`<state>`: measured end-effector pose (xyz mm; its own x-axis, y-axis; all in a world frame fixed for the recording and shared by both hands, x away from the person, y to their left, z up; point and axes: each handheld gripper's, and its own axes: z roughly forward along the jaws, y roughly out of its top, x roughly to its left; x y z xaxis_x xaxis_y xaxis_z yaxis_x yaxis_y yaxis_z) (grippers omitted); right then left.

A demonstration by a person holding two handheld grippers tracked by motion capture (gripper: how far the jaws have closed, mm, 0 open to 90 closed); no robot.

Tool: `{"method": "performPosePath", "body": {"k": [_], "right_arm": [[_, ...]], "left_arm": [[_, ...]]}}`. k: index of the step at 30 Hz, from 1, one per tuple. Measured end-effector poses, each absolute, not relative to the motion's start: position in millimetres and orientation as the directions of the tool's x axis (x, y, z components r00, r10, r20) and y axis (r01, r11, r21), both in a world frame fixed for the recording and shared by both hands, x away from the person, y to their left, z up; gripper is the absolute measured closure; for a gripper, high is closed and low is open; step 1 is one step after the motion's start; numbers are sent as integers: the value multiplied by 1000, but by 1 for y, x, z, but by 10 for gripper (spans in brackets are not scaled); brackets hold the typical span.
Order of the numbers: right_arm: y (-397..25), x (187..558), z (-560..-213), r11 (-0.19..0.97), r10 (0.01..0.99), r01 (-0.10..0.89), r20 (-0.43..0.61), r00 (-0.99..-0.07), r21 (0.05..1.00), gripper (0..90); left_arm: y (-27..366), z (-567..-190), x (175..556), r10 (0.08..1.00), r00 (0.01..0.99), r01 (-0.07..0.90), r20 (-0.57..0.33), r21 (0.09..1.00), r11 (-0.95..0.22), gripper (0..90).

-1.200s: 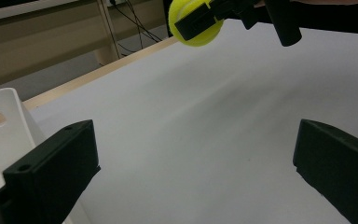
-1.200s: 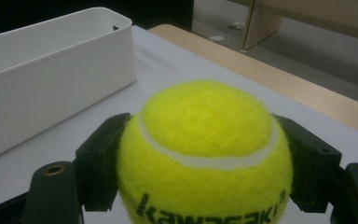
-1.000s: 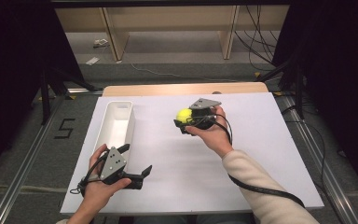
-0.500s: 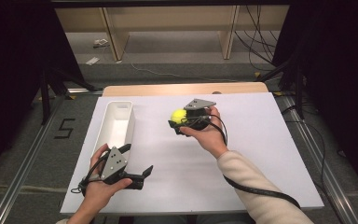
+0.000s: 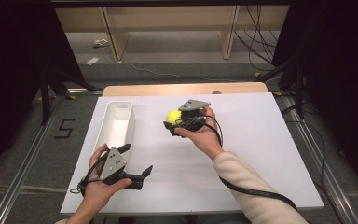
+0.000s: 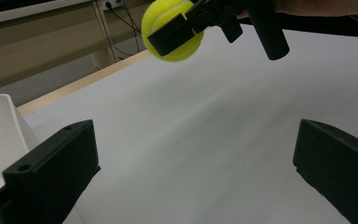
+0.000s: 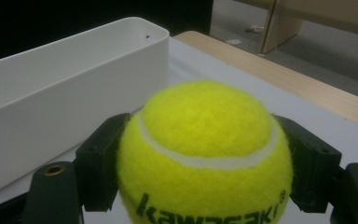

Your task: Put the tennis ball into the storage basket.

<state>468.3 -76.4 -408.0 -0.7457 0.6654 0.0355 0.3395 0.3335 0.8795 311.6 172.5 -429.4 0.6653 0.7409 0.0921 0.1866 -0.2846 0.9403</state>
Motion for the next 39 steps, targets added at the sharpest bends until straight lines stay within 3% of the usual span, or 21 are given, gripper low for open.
{"method": "performPosePath", "body": {"k": [39], "right_arm": [[-55, 466, -408, 341, 639, 334, 44, -768, 879, 262]], "left_arm": [[173, -430, 314, 742, 664, 191, 88, 940, -282, 0]]}}
